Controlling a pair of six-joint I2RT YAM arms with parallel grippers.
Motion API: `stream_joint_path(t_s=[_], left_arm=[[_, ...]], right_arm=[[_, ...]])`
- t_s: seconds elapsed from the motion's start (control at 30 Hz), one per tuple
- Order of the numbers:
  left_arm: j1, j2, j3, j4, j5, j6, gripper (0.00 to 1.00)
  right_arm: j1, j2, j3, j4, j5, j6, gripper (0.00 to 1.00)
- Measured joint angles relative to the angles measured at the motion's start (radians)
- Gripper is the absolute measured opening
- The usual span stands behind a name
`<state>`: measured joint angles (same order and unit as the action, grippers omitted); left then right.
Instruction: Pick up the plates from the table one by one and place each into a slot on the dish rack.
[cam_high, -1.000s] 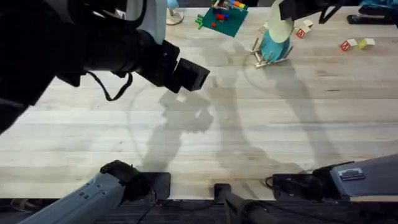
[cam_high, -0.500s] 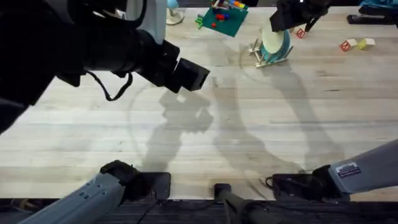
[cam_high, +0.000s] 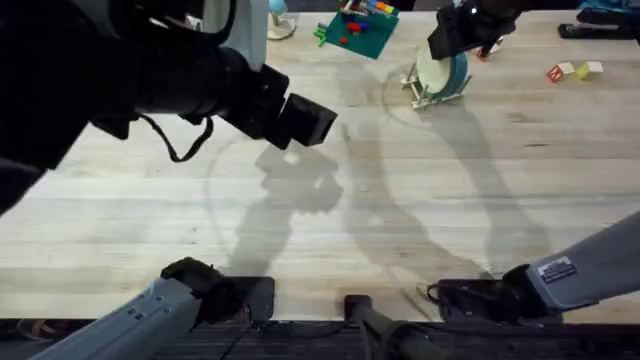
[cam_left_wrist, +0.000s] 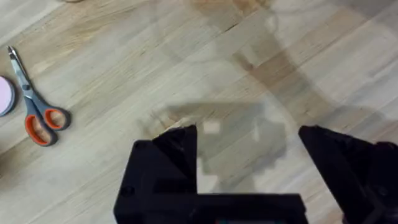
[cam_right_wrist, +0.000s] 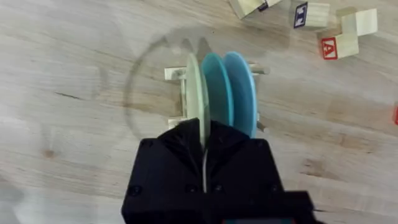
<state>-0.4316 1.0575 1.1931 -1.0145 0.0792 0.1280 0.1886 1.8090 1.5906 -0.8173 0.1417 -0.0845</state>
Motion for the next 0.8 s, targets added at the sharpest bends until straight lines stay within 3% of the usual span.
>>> stream_joint_path(t_s=[0.4,0.8], left_arm=[[0.0,0.0,0.0,-0.005,-0.002,0.0,0.995],[0.0,0.0,0.0,-0.023,-0.007,0.0,0.995]], right_arm=[[0.0,0.0,0.0,0.0,0.0,0.003,0.031],[0.0,0.0,0.0,-0.002,0.0,0.003,0.182]])
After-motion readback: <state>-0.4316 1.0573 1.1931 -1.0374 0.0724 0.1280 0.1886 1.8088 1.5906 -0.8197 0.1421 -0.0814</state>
